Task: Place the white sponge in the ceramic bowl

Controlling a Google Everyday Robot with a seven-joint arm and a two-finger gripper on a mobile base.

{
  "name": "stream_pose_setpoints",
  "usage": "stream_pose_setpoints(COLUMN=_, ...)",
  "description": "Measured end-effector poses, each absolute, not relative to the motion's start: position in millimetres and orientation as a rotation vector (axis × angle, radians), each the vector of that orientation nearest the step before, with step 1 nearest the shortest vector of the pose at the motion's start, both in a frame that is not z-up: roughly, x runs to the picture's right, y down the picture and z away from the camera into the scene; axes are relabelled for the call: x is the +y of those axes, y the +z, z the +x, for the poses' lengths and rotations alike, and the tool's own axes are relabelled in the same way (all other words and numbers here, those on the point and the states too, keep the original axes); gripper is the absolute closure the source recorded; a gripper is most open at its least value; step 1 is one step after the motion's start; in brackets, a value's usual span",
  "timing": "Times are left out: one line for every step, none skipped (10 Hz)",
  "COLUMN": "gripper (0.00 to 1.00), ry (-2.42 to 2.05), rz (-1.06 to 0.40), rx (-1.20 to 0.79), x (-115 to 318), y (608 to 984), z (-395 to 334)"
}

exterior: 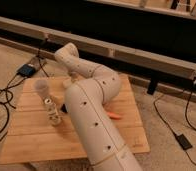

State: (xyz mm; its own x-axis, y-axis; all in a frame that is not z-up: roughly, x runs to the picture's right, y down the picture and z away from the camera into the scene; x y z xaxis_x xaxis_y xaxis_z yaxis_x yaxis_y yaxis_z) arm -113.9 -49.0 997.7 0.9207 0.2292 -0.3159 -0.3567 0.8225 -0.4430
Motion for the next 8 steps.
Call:
stream_pose_setpoints(gripper=0.35, ry=0.298, rz=-0.522, rx=0.242, x=-48, y=1004, z=-119)
stream_pose_setpoints(gripper=0.35, ry=0.277, rz=-0.531, rx=0.235, x=-45, y=1008, z=-122)
stream_pose_setpoints(gripper=0.35, ry=0.259, rz=-0.536, rx=0.228, x=-44, y=1013, z=-124)
stream_pose_setpoints(gripper=0.35, ry=0.247, rz=-0.536, rx=0.219, x=-44, y=1017, z=-126)
stream_pose_setpoints(gripper=0.35, ry=0.243, rz=-0.533, rx=0.212, x=-46, y=1020, z=-128)
stream_pose_setpoints(gripper=0.35, ry=0.242, rz=-0.533, rx=0.211, x=-47, y=1020, z=-128)
stream_pose_setpoints(gripper=0.35, ry=0.242, rz=-0.533, rx=0.211, x=-46, y=1020, z=-128)
stream_pose_setpoints(gripper=0.35, ry=0.242, rz=-0.533, rx=0.211, x=-46, y=1020, z=-128)
